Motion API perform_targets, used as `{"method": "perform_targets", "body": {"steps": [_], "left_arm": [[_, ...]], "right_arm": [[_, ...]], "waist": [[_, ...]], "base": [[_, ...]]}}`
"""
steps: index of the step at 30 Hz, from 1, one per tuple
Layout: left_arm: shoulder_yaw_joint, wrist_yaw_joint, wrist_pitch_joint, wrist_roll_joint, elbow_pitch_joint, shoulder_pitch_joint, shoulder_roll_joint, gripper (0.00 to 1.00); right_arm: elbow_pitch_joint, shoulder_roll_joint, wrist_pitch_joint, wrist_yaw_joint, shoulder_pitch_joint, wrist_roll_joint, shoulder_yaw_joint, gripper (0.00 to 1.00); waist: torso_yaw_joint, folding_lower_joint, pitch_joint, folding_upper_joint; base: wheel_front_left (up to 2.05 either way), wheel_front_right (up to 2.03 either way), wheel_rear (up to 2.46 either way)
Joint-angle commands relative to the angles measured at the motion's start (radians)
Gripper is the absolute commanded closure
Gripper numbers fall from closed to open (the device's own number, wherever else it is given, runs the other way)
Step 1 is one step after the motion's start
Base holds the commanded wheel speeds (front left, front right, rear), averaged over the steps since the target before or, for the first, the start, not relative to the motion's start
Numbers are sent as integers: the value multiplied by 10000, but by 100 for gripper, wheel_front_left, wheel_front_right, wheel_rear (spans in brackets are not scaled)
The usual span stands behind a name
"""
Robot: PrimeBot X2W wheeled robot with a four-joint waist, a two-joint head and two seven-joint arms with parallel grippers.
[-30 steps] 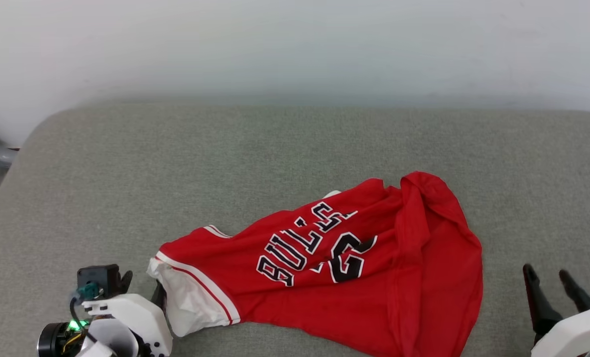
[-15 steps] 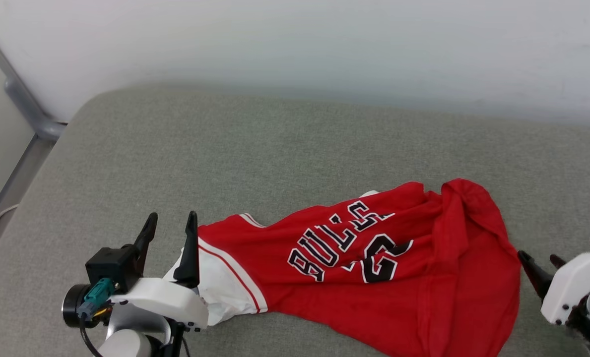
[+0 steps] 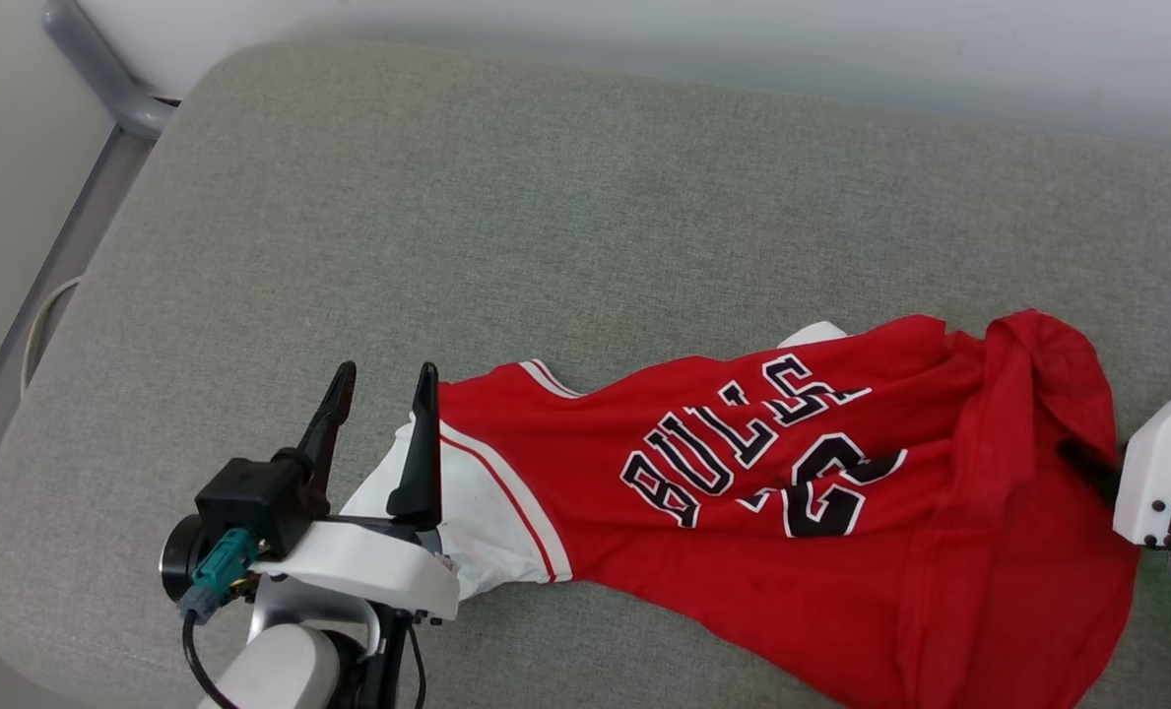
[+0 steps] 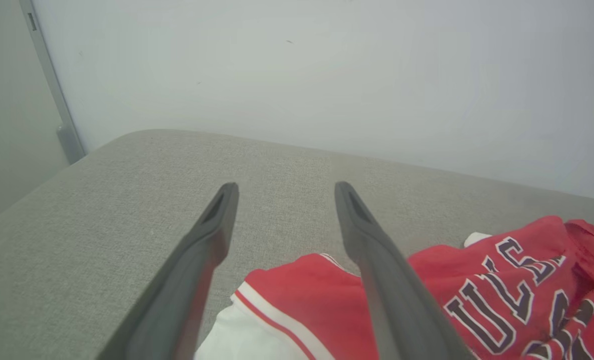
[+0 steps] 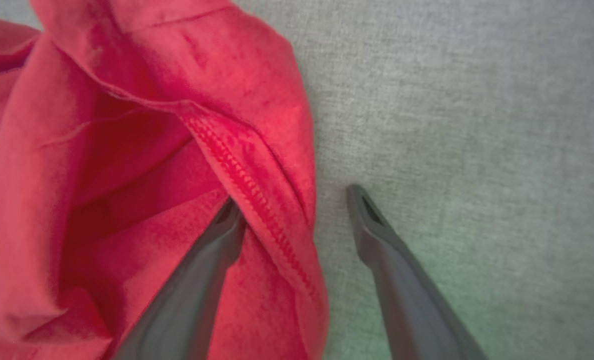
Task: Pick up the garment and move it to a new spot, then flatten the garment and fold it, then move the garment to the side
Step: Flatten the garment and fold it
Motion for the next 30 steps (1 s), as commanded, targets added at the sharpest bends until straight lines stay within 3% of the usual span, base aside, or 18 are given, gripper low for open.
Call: {"method": "perform_targets", "body": {"steps": [1,2,3,4,5,13,16,17,18,23,24,27,30], "left_arm": [[17,-49,-43,-93,71,-121,-95,0],[5,-78,-50,-101,124,-125,-112,0],[-12,-74,-33,-69,198,-134,-76,0],[-18,-88,-25,-90,248,-138,-77,0],[-27,-88,-21,-109,297,-126,-86,0],[5,51,142,-216,506,253,85,0],[22,54,237,-292,574,431,218,0],[97,165,370,-410,577,733,369,0],[173,305,523,-499,439,1030,538,0],[215,475,865,-590,236,1472,839,0],[232,519,974,-605,171,1570,917,0],[185,543,1111,-664,127,1703,973,0],[182,547,1175,-667,131,1715,1014,0]], "right_arm": [[522,299,404,-4,301,118,326,0],[725,367,614,-2,374,230,425,0],[906,417,847,-1,441,355,498,6],[1013,459,1016,-1,471,432,612,66],[1047,485,1024,7,487,478,692,100],[68,-68,367,-5,124,674,660,100],[-876,-322,252,-5,710,593,570,100],[-2145,-231,345,-5,1959,442,326,100],[-3435,160,569,-7,3722,265,-233,100],[-5250,1689,1197,-5,6681,-176,-1047,100],[-5756,2448,1409,-5,7594,-233,-1157,100],[-6082,3250,1565,-5,8490,-339,-1204,100],[-6089,3548,1596,-5,8778,-309,-997,100]], "waist": [[49,0,35,0],[46,0,22,0],[35,0,0,0],[12,0,-24,0],[-24,0,-69,0],[-533,0,-718,0],[-790,0,-1116,0],[-1133,0,-1534,0],[-1484,0,-1821,0],[-1921,0,-2146,0],[-2050,0,-2194,0],[-2150,0,-2265,0],[-2194,0,-2296,0]], "base": [[0,0,0],[0,0,0],[0,0,0],[0,0,0],[0,0,0],[0,0,0],[0,0,0],[0,0,0],[0,0,0],[0,0,0],[0,0,0],[0,0,0],[0,0,0]]}}
